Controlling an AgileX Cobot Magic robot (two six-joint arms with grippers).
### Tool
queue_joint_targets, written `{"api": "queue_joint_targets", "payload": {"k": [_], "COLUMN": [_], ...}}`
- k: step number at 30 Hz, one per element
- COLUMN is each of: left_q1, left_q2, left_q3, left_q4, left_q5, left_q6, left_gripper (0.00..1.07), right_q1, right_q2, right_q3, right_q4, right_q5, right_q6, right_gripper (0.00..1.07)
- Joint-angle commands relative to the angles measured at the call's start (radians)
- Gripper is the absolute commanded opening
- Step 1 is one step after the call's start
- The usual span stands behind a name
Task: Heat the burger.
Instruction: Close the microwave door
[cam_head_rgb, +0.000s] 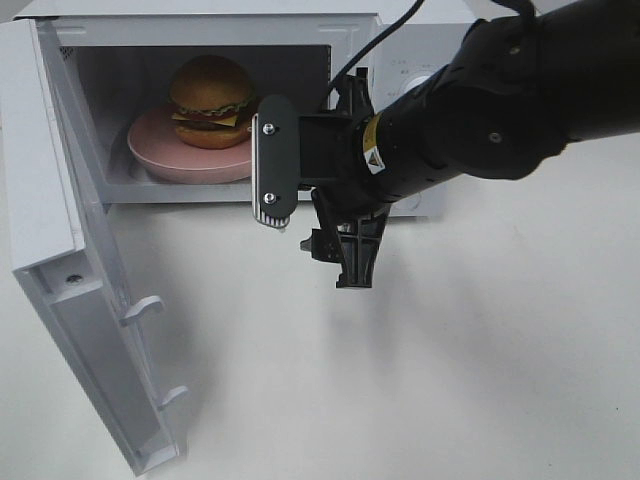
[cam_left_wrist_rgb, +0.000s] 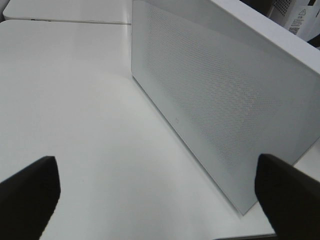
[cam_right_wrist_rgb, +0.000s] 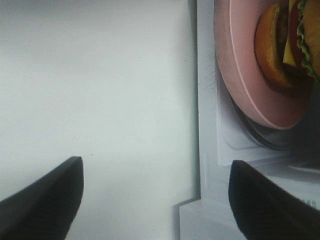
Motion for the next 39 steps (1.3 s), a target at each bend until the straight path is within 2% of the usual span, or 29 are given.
{"api": "queue_joint_targets", "payload": {"k": [1,12,21,23,26,32,35,37,39], "left_q1": [0.004,0.004,0.004,0.004,0.004,0.004,0.004,0.004,0.004], "left_q2": [-0.019,-0.019,-0.019,-0.019,-0.019,-0.019,-0.019,-0.019,-0.019], "left_q3": [0.004,0.004,0.004,0.004,0.004,0.004,0.004,0.004,0.004], "left_q4": [-0.001,-0.001,-0.001,-0.001,-0.001,-0.001,-0.001,-0.001,-0.001], "left_q5": [-0.013,-0.013,-0.013,-0.013,-0.013,-0.013,-0.013,-0.013,-0.013], "left_q6": [-0.005,-0.005,-0.005,-0.005,-0.005,-0.005,-0.005,-0.005,-0.005], "left_gripper": [0.98,0.98,0.98,0.98,0.98,0.98,0.98,0.98,0.98], "right_q1": [0.0,0.0,0.0,0.0,0.0,0.0,0.0,0.0,0.0], "right_q2": [-0.041,-0.197,-0.357,-0.427,-0.441,-0.539,-0.601,-0.615,-0.674], "right_q3": [0.036,0.189,0.301,0.341,0.348,0.359,0.359,0.359,0.359], "right_q4": [-0.001,0.022,0.104,0.145,0.154,0.254,0.311,0.324,0.335], "right_q5": [-0.01,-0.003,0.013,0.08,0.099,0.256,0.406,0.439,0.583], "right_q6": [0.056,0.284,0.437,0.488,0.492,0.515,0.516,0.516,0.52], "right_gripper": [0.76,0.76,0.76,0.76,0.76,0.76,0.76,0.76,0.76]}}
